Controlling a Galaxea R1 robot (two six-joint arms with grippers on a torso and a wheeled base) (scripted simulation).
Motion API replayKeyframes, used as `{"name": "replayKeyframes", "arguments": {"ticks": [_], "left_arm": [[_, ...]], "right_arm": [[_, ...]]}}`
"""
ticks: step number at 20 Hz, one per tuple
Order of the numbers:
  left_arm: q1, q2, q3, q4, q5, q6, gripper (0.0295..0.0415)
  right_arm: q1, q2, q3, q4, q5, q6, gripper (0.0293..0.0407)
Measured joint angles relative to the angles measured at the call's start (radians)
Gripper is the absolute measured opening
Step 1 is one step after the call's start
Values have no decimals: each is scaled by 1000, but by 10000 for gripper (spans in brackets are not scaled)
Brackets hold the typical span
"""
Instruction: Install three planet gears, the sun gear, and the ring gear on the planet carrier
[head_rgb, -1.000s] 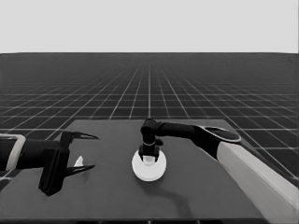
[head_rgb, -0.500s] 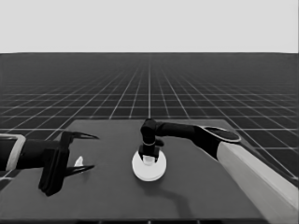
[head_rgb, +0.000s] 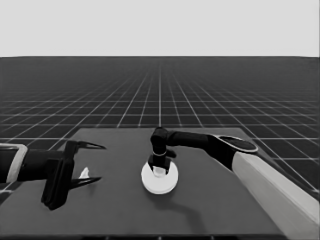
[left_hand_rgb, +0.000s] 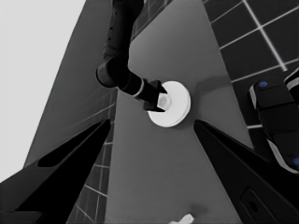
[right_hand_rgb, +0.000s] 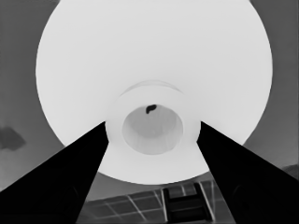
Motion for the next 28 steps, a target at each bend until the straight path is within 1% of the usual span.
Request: {"name": "replayKeyframes", "arguments": {"ticks": [26,27,28], "left_arm": [[0,0,0,0,0,0,385],[0,0,0,0,0,0,385],[0,0,0,0,0,0,385]], "right_arm": [[-12,-2,-2,0,1,227,349],[-12,-1,-2,0,1,232,373],[-12,-1,-2,0,1,235,381]]}}
